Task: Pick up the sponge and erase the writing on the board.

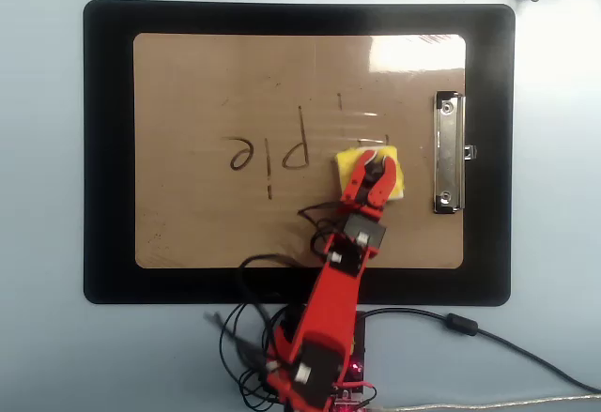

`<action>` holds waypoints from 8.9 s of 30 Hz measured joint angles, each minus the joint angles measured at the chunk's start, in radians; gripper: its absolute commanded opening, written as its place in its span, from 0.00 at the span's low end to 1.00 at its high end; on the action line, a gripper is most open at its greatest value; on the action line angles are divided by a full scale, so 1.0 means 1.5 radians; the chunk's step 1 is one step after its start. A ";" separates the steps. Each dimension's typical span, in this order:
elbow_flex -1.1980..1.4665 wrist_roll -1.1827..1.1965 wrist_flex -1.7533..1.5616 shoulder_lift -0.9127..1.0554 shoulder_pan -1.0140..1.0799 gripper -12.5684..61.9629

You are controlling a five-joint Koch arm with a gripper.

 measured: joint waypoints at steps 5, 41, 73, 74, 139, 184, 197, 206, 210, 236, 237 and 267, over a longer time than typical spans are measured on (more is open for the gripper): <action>-0.199 -0.009 -0.008 -0.192 -0.003 0.06; 0.086 0.052 0.002 0.038 0.062 0.06; 0.097 0.010 -0.033 0.039 -0.102 0.06; 0.185 0.010 -0.032 0.105 -0.102 0.06; 0.091 0.014 0.225 0.210 -0.318 0.06; -0.026 0.009 0.361 0.109 -0.333 0.06; 0.146 0.114 0.385 0.325 -0.273 0.06; 0.016 0.112 0.254 0.109 -0.258 0.06; 0.289 0.114 0.261 0.379 -0.258 0.06; -0.033 0.148 0.297 0.123 -0.262 0.06; -0.110 0.146 0.279 0.051 -0.261 0.06; -0.021 0.153 0.228 0.070 -0.080 0.06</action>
